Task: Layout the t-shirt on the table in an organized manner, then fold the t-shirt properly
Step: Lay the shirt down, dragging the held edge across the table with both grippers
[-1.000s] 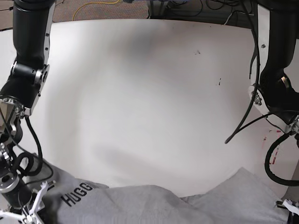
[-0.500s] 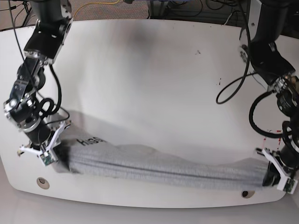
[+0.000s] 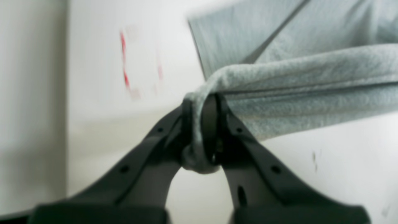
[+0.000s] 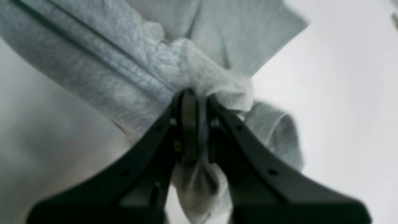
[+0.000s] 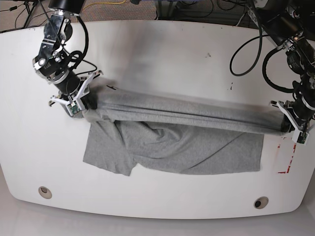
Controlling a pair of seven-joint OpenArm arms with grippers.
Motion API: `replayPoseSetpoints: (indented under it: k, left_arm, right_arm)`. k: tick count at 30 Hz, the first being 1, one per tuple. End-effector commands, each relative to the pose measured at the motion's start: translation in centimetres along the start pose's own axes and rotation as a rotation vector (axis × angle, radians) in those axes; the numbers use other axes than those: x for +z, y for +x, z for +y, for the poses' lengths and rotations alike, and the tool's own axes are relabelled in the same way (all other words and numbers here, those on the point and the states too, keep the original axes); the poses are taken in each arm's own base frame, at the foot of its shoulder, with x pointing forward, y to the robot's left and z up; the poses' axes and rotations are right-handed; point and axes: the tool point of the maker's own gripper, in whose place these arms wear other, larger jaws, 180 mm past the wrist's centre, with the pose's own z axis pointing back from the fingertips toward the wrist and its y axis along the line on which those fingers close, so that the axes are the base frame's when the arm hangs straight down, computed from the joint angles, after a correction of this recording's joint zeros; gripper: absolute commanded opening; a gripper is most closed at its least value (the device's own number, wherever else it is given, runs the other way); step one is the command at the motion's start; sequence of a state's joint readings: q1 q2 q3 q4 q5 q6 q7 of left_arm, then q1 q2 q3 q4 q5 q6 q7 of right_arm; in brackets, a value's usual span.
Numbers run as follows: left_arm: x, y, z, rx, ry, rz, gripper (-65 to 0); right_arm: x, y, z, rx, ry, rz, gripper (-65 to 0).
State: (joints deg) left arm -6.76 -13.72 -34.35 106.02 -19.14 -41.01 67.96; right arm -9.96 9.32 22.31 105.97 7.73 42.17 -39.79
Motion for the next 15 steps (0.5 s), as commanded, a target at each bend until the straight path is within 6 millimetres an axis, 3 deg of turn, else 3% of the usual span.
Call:
replayPoseSetpoints:
  k: [1, 15]
  left_arm:
    - [1.2, -1.0, 2.3, -0.001, 0.086, 0.017, -64.9]
    - [1.9, -6.5, 1.3, -0.025, 0.057, 0.107, -64.7]
  right_arm:
    - [0.8, -1.6, -0.8, -0.010, -0.058, 0.046, -63.7]
    - [2.1, -6.6, 3.4, -0.088, 0.010, 0.145, -63.6]
